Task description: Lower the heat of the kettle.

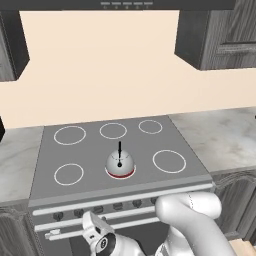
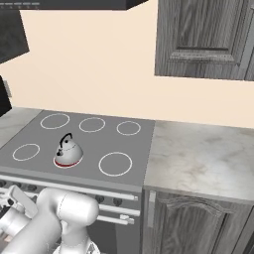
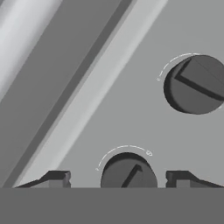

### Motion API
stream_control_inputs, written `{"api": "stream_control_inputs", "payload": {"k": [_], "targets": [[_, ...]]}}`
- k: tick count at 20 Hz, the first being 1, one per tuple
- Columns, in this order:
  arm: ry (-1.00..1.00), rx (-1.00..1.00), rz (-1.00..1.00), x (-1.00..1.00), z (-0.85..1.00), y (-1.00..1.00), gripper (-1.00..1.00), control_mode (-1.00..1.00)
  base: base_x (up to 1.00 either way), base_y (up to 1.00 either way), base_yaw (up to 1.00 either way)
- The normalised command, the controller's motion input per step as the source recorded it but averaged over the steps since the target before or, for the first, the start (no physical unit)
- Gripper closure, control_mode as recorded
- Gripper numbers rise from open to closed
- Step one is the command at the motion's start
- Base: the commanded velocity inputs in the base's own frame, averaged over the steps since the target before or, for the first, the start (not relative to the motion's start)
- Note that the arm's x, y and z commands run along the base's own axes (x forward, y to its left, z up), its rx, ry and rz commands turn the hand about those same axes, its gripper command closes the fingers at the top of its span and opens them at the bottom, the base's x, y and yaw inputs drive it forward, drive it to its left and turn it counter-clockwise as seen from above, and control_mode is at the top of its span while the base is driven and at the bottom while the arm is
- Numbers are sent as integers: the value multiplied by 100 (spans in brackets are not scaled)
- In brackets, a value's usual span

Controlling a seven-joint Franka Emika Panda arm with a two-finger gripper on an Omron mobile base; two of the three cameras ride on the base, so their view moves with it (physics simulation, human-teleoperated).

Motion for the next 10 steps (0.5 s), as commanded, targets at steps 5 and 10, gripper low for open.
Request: {"api": "stream_control_inputs", "payload": {"k": [5,10], "targets": [[-9,1,4,30,7,-22,-100,-100,0,0,0],[-14,1,4,18,16,-23,-100,-100,0,0,0]]}}
